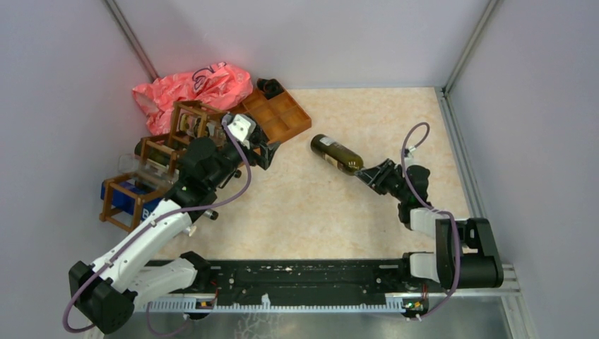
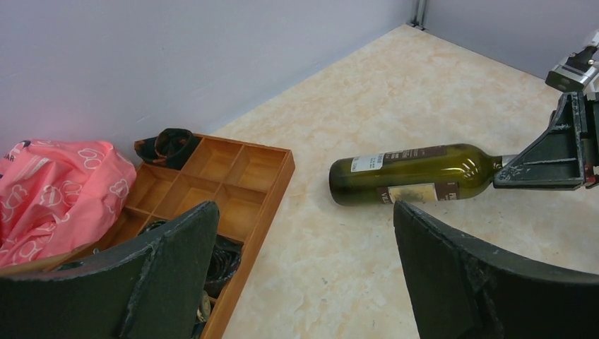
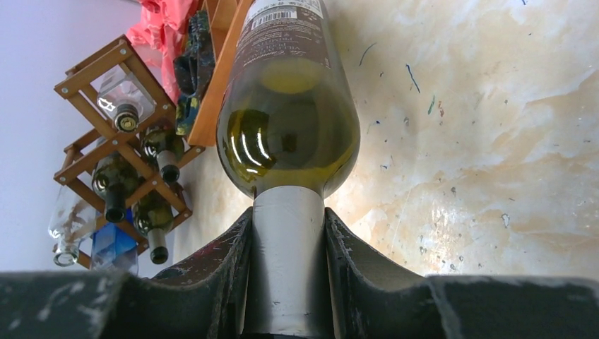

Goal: Put the wine bottle on the wine rack
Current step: Pick up the wine bottle from the center of the board.

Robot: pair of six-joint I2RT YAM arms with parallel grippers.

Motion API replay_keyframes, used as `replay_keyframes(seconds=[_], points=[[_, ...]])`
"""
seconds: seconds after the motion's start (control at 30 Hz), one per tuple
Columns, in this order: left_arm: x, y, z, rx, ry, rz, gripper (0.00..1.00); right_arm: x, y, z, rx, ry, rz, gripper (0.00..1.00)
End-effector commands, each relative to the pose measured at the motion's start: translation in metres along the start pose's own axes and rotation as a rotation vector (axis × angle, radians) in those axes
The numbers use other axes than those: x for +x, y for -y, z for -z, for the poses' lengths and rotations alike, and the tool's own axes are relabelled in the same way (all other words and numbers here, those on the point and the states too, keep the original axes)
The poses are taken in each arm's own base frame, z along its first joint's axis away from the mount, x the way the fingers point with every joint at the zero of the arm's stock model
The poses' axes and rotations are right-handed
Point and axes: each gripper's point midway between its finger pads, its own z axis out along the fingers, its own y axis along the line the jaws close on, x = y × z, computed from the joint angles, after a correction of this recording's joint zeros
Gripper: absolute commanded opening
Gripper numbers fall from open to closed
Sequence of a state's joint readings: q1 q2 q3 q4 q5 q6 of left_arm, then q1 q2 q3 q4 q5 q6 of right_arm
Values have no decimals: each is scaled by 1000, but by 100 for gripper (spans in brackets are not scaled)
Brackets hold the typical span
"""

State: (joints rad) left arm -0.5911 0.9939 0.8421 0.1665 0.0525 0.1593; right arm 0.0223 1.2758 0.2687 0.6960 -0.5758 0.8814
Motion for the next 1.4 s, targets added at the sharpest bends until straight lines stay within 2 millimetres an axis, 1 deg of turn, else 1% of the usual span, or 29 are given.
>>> replay_keyframes(seconds=[0.0, 0.23, 0.4, 0.9, 1.0, 1.13, 1.37], points=[[0, -2, -2, -3, 16, -15, 99, -11, -34, 1, -120, 48, 120, 0], [3, 1, -4, 15, 7, -16, 99, 20, -24, 2, -96, -5, 129, 0], [5, 2, -5, 20, 3, -16, 99, 38, -14, 1, -59, -46, 145, 0], [7, 2, -6, 18, -3, -17, 99, 93, 18, -10, 57, -222, 209, 0], [7, 2, -6, 18, -2, -18, 99, 99, 21, -13, 84, -246, 242, 0], [6, 2, -6, 18, -2, -20, 99, 103, 26, -15, 122, -264, 272, 1], [6, 2, -5, 16, -2, -21, 99, 108, 36, -16, 175, -295, 303, 13]])
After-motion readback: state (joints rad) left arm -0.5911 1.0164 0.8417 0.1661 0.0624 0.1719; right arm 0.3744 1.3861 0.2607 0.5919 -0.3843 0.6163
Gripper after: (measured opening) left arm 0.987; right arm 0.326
